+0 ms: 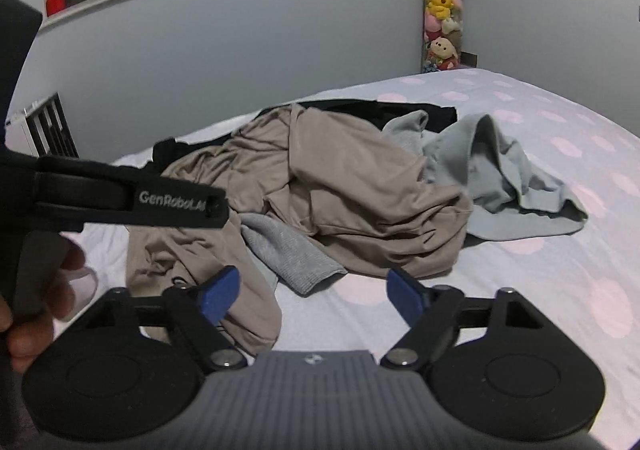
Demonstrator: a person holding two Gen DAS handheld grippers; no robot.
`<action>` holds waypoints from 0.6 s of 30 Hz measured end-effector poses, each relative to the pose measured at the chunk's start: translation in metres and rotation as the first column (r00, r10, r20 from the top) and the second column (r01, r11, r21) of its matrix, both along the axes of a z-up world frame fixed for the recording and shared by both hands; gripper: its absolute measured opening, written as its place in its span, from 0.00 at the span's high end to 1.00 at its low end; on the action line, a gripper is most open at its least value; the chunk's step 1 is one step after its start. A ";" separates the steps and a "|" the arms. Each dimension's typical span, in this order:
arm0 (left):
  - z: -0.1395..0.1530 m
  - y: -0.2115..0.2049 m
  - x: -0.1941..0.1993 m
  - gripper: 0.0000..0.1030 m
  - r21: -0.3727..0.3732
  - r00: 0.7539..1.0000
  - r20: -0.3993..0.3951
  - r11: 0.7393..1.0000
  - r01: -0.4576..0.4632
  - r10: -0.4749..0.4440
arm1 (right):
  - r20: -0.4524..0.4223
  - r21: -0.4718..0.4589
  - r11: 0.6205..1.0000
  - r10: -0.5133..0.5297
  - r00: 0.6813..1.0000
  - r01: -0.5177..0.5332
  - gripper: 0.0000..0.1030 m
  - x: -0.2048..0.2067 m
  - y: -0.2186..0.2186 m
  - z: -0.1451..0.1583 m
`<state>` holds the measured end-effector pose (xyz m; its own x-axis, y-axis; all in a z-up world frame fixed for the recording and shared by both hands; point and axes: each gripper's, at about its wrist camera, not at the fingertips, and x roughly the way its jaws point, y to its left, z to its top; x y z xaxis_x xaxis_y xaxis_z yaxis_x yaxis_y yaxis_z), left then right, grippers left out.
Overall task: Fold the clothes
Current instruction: 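Close the left gripper on the beige shirt while the right gripper grasps it too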
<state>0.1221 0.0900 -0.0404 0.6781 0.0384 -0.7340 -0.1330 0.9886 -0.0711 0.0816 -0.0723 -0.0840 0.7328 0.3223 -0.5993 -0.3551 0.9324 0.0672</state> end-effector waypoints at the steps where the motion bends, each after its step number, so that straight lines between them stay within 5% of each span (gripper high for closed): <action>1: -0.003 0.004 0.001 0.44 -0.015 1.000 -0.019 1.000 -0.015 0.015 | -0.006 0.004 1.000 0.002 1.000 -0.002 0.24 0.004 0.002 -0.002; 8: -0.022 0.027 0.011 0.54 -0.082 0.991 -0.079 0.990 -0.113 0.107 | -0.040 -0.011 1.000 0.023 0.999 -0.023 0.38 0.027 0.019 -0.022; 18: -0.040 0.023 0.029 0.64 -0.038 0.987 -0.085 0.989 -0.143 0.139 | 0.012 -0.017 0.996 -0.088 0.996 0.088 0.39 0.068 0.003 -0.023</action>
<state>0.1507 0.1125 -0.0801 0.6054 0.0960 -0.7901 -0.2778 0.9558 -0.0967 0.1495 -0.0691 -0.1066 0.7646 0.2463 -0.5956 -0.2726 0.9610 0.0474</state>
